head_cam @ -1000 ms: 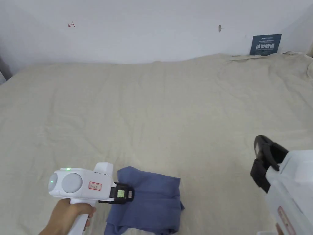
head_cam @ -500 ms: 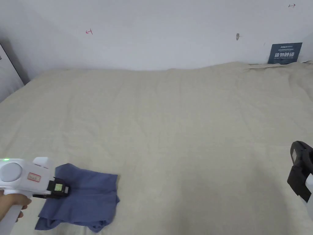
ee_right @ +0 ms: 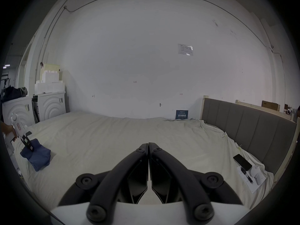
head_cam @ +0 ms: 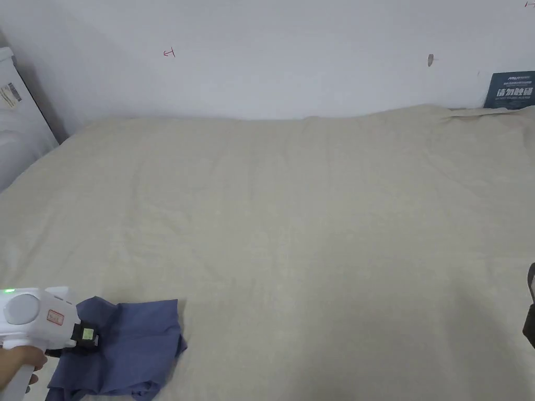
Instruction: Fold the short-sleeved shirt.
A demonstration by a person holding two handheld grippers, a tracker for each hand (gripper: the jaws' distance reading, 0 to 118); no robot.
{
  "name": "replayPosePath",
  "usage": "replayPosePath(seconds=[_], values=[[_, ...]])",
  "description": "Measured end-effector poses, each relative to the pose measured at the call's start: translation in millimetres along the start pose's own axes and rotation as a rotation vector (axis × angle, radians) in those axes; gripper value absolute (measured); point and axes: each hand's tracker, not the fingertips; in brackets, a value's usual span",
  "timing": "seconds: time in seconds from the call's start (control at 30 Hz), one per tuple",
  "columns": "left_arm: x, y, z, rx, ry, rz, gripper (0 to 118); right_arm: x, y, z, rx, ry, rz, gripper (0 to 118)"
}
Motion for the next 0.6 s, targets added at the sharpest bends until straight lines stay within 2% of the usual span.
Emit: replayPosePath(seconds=[0.03, 0.1, 0.13, 0.17, 0.2, 0.23, 0.47, 0.6], values=[[0, 0, 0, -0.001, 0.002, 0.007, 38, 0, 1, 1, 0.000, 0.002, 0.000, 0], [0, -5, -1, 0.006, 0.057, 0.021, 59, 0, 2, 1, 0.001, 0.009, -0.007, 0], [0, -6, -1, 0.018, 0.083, 0.023, 72, 0, 3, 2, 0.002, 0.009, -0.006, 0], [0, -7, 2, 0.039, 0.108, 0.025, 92, 1, 4, 3, 0.003, 0.011, -0.005, 0], [0, -7, 5, 0.053, 0.116, 0.028, 107, 2, 5, 4, 0.006, 0.013, -0.006, 0], [-2, -6, 8, 0.078, 0.125, 0.036, 116, 2, 7, 5, 0.008, 0.012, -0.008, 0], [19, -15, 78, 0.421, 0.151, 0.079, 118, 8, 19, 10, 0.019, 0.012, -0.003, 0], [53, -32, 132, 0.663, 0.117, 0.087, 118, 12, 29, 12, 0.033, 0.013, 0.003, 0]])
